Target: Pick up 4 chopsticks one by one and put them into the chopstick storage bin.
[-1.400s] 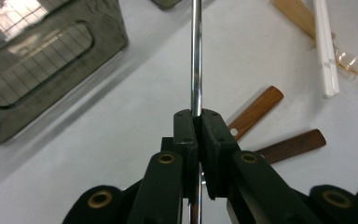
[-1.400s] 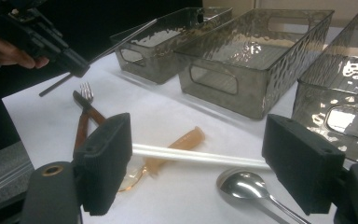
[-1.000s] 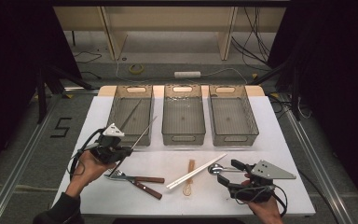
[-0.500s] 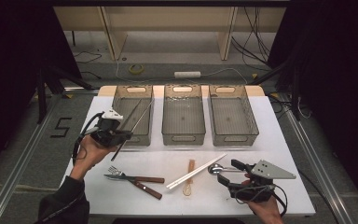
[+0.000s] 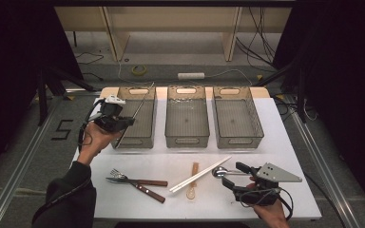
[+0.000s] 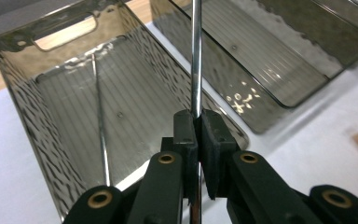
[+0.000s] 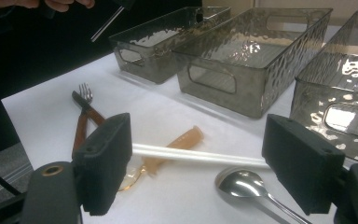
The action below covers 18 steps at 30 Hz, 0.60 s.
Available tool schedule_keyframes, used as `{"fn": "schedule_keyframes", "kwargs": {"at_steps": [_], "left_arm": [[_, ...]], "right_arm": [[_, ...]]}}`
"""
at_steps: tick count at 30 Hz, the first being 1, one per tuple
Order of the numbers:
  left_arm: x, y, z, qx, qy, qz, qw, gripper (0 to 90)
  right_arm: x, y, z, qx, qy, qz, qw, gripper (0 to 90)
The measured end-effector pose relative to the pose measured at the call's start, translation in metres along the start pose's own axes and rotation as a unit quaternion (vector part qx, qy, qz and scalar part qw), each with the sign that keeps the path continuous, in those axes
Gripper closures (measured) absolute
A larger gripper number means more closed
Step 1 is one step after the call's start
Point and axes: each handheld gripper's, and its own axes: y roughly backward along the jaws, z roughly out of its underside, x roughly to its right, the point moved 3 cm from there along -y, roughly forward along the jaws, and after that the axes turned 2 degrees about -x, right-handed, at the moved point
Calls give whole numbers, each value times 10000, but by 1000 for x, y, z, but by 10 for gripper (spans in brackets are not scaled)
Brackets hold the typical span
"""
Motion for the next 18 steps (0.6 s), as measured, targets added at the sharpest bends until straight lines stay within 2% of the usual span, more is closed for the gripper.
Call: {"fn": "schedule_keyframes", "kwargs": {"at_steps": [13, 18], "left_arm": [[-27, -12, -17, -39, 217, -225, 9995, 847], [-34, -17, -20, -45, 311, -237, 9992, 847]], "right_arm": [[0, 0, 0, -18, 14, -12, 10000, 252], [0, 0, 0, -15, 7, -14, 10000, 252]]}}
